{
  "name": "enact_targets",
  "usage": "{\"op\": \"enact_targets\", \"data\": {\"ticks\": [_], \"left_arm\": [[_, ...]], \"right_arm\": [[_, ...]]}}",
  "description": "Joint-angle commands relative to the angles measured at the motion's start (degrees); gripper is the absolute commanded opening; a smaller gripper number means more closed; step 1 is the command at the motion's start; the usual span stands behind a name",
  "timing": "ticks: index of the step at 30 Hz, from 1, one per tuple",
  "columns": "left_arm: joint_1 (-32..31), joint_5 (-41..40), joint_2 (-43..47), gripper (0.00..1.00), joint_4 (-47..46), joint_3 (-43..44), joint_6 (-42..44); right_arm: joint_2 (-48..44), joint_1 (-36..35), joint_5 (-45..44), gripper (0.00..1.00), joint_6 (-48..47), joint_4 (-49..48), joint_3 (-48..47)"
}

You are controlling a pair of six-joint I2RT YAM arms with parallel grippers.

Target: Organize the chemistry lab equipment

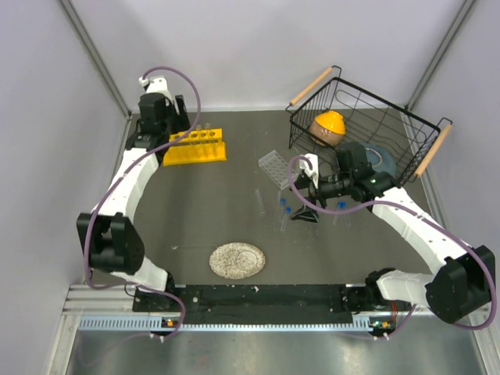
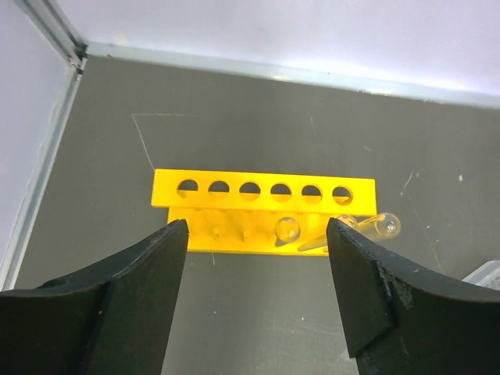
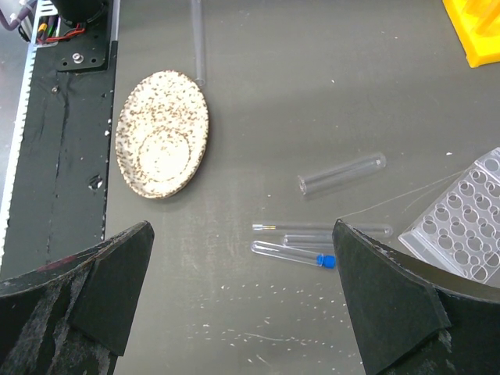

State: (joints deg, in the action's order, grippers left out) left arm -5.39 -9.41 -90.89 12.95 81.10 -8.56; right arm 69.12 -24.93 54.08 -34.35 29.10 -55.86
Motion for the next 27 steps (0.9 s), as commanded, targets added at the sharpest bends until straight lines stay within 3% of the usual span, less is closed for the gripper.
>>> {"op": "enact_targets", "data": {"ticks": [1, 6, 14, 20, 23, 27], "left_arm": [[-0.1, -2.4, 8.9, 0.78, -3.1, -3.6, -1.8], [-0.1, -2.2, 18.3, 0.8, -1.8, -10.6, -4.1], [-0.1, -0.1, 46.8, 0.96, 2.8, -28.7, -6.9], [-0.1, 0.4, 62.0, 0.96, 11.6, -36.7, -5.1], [-0.1, -1.3, 67.2, 0.96, 14.3, -40.5, -5.0], [-0.1, -3.9, 71.3, 0.96, 15.4, -40.1, -4.5]], "right_arm": [[-0.7, 0.5, 1.0, 0.99, -2.7, -0.4, 0.5], [-1.6, 0.6, 1.5, 0.99, -4.4, -0.1, 1.2], [-2.2, 0.5, 6.0, 0.99, -7.2, -0.6, 3.1], [-1.1, -2.3, 14.7, 0.99, -9.2, -0.3, 3.0], [3.2, -9.5, 8.2, 0.99, -9.2, 6.5, -3.3], [10.3, -20.0, -5.6, 0.99, -5.6, 6.8, -9.6]]}}
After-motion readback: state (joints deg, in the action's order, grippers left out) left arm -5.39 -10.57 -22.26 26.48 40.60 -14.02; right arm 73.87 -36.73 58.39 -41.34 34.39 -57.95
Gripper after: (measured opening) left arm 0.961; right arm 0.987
